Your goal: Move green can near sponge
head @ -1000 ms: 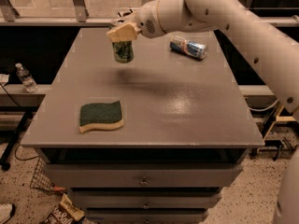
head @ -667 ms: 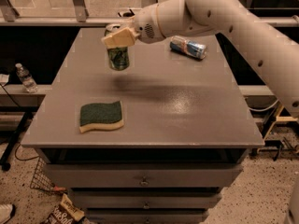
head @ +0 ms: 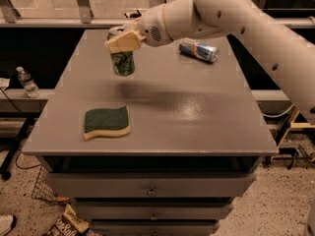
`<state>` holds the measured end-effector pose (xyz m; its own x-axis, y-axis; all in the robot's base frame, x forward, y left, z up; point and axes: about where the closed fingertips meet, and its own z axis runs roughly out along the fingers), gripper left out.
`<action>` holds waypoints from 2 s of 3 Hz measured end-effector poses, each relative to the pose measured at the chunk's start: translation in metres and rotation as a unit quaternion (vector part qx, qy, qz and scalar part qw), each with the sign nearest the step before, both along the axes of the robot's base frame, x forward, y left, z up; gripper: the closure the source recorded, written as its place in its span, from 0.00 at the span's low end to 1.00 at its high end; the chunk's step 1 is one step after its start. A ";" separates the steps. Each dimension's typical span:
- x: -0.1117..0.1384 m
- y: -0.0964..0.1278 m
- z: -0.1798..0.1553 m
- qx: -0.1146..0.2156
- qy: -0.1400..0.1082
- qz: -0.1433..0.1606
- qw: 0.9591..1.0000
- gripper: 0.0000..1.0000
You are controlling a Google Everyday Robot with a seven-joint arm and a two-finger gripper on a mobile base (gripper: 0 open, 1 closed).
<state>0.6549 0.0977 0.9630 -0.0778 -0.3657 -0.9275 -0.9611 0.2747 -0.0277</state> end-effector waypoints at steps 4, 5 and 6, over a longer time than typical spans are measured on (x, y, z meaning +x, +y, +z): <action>-0.054 0.016 -0.042 -0.043 -0.015 0.005 0.999 1.00; -0.063 0.012 -0.046 -0.035 -0.023 -0.002 0.999 1.00; -0.071 0.008 -0.047 -0.025 -0.033 -0.011 0.999 1.00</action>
Offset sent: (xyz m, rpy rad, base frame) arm -0.0464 0.0195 -0.0360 -0.1594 -0.0376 0.0318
